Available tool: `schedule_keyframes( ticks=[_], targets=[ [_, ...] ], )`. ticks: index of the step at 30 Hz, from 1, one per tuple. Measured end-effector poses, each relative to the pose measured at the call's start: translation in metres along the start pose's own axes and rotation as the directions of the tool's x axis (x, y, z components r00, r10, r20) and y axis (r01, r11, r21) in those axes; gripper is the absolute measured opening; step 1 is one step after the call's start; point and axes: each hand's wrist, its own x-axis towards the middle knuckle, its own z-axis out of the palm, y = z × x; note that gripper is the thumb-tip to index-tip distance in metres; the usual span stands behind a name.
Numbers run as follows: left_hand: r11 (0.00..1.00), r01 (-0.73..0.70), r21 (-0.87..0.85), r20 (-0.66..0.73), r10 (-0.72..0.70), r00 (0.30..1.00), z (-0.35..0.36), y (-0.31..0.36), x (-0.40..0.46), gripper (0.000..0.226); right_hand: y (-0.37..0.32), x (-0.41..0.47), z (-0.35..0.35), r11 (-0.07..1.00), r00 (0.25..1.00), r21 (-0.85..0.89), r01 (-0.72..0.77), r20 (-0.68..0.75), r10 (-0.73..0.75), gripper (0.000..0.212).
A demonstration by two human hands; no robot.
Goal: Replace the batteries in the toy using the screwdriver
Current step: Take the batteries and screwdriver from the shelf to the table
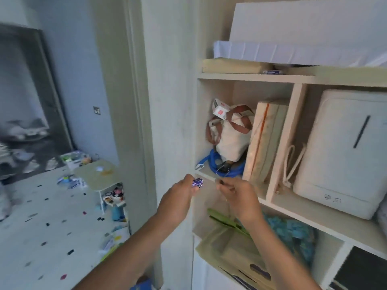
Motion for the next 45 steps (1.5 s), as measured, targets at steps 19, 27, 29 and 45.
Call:
schedule_keyframes(
  ticks=[19,27,29,45],
  targets=[
    [0.895,0.403,0.191,-0.213,-0.363,0.907,-0.243,-0.356,-0.134,0.023,-0.238,-0.033,0.364,0.973,0.918,0.186,0.137,0.345,-0.196,0.011],
    [0.864,0.466,0.190,-0.205,-0.430,0.879,-0.285,-0.470,-0.121,0.021,-0.282,0.000,0.486,0.982,0.902,0.133,0.135,0.394,-0.177,0.016],
    [0.852,0.474,0.222,-0.192,-0.438,0.878,-0.290,-0.500,-0.108,0.021,-0.288,0.015,0.518,0.981,0.898,0.124,0.147,0.400,-0.185,0.016],
    [0.811,0.547,0.208,-0.189,-0.515,0.836,-0.352,-0.744,0.081,0.026,-0.353,0.209,0.758,0.978,0.885,0.178,0.111,0.430,-0.178,0.014]
  ],
)
